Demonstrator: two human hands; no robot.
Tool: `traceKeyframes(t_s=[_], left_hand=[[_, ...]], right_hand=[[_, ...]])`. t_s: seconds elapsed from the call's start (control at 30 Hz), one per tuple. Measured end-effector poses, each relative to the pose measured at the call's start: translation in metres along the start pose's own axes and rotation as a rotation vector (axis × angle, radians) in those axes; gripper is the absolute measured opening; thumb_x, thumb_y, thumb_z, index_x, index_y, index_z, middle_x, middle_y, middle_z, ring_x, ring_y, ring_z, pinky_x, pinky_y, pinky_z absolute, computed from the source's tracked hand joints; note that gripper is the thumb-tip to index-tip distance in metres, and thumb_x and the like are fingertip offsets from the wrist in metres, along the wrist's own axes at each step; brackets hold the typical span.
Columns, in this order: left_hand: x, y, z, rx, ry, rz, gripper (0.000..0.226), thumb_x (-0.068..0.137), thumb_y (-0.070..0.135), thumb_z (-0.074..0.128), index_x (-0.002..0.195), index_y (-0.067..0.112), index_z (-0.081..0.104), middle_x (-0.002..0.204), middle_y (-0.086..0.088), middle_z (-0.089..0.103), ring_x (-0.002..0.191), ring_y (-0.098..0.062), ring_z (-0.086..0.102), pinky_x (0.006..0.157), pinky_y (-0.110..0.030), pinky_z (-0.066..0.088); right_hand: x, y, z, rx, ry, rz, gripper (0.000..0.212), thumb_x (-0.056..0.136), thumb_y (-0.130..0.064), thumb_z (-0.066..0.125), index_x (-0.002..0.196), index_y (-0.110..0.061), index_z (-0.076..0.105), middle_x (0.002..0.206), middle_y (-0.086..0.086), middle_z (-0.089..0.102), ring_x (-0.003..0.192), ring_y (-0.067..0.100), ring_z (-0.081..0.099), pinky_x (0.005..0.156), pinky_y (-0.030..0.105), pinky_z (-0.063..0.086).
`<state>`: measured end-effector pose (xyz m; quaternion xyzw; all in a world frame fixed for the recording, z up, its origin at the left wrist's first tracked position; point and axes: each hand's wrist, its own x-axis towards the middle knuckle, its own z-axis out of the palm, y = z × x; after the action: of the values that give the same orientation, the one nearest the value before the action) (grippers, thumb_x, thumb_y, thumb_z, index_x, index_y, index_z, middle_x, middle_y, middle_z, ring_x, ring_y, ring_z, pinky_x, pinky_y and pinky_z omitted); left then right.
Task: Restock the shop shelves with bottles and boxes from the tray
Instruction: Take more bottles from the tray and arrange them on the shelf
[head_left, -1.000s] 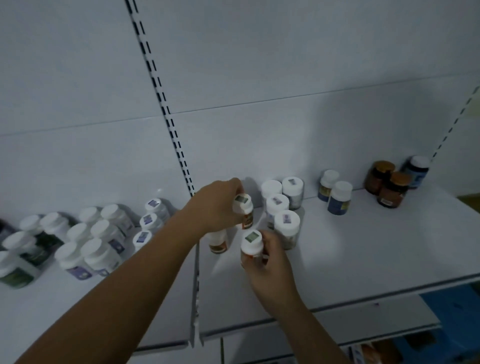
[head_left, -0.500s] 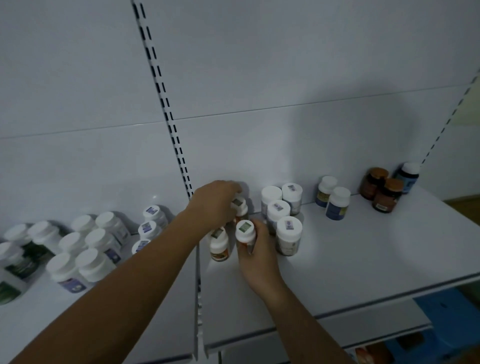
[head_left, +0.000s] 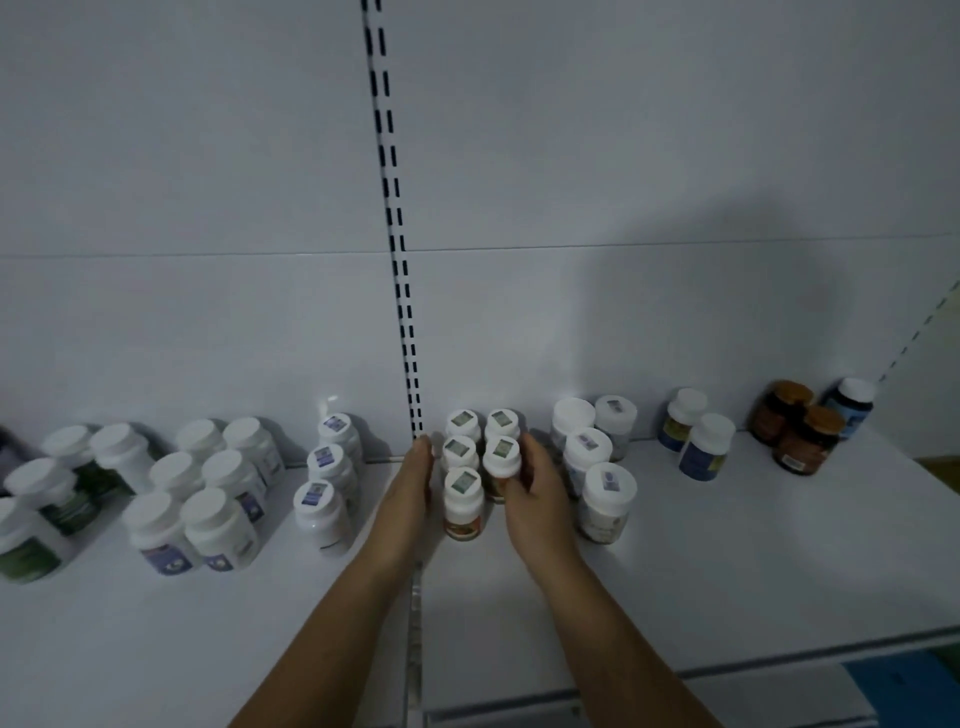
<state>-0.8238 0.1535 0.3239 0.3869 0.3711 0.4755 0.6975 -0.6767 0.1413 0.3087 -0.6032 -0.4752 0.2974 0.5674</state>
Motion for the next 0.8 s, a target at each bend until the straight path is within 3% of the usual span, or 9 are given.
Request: traceKeyframes(t_s=[0.07,0.13,0.2,0.33,0.6,0.8], left_hand=[[0.003,-0.001,0.006,-0.049,-0.033,-0.008,0.059,0.110,0.051,0.038,0.151,0.012,0.053,0.152,-0.014,0.057,0.143,-0.031,0.053,0.124,-0.051,0.034],[0.008,-0.007,0.006,-0.070,-0.013,0.014,0.070,0.099,0.059,0.053,0.152,0.014,0.053,0.154,-0.015,0.055,0.145,-0.033,0.049,0.128,-0.053,0.026],[0.008,-0.009,0.007,-0.097,0.008,0.011,0.069,0.097,0.058,0.055,0.151,0.015,0.055,0.153,-0.015,0.056,0.144,-0.033,0.051,0.127,-0.054,0.027],[0.007,-0.009,0.011,-0.081,0.043,0.021,0.064,0.098,0.054,0.052,0.149,0.016,0.057,0.149,-0.013,0.060,0.141,-0.030,0.054,0.126,-0.053,0.030],[0.007,-0.017,0.013,-0.047,0.079,0.015,0.051,0.110,0.043,0.037,0.150,0.015,0.055,0.148,-0.010,0.062,0.140,-0.026,0.056,0.126,-0.051,0.030],[0.010,-0.023,0.009,-0.040,0.046,0.030,0.051,0.112,0.043,0.039,0.151,0.015,0.054,0.151,-0.011,0.059,0.143,-0.029,0.052,0.127,-0.053,0.027]], right_hand=[[0.001,0.003,0.003,0.006,0.000,-0.004,0.042,0.101,-0.007,0.061,0.141,-0.022,0.061,0.132,-0.007,0.067,0.117,-0.001,0.061,0.093,0.006,0.047],[0.003,0.004,0.006,0.009,0.001,0.000,0.043,0.101,-0.006,0.060,0.140,-0.023,0.061,0.132,-0.007,0.068,0.119,0.003,0.063,0.101,0.021,0.053],[0.006,0.006,0.006,0.028,0.001,0.018,0.042,0.100,-0.006,0.061,0.137,-0.026,0.063,0.130,-0.007,0.069,0.121,0.008,0.065,0.103,0.033,0.055],[0.010,0.005,0.005,0.037,0.020,0.033,0.038,0.097,-0.014,0.063,0.132,-0.029,0.065,0.127,-0.008,0.071,0.119,0.010,0.066,0.104,0.044,0.054],[0.010,0.007,0.004,0.077,-0.011,0.063,0.038,0.099,-0.009,0.063,0.132,-0.028,0.064,0.126,-0.011,0.072,0.119,0.007,0.066,0.106,0.041,0.054],[0.010,0.002,0.003,0.104,-0.004,0.055,0.038,0.098,-0.002,0.061,0.128,-0.024,0.068,0.121,-0.011,0.074,0.116,0.006,0.068,0.104,0.039,0.055]])
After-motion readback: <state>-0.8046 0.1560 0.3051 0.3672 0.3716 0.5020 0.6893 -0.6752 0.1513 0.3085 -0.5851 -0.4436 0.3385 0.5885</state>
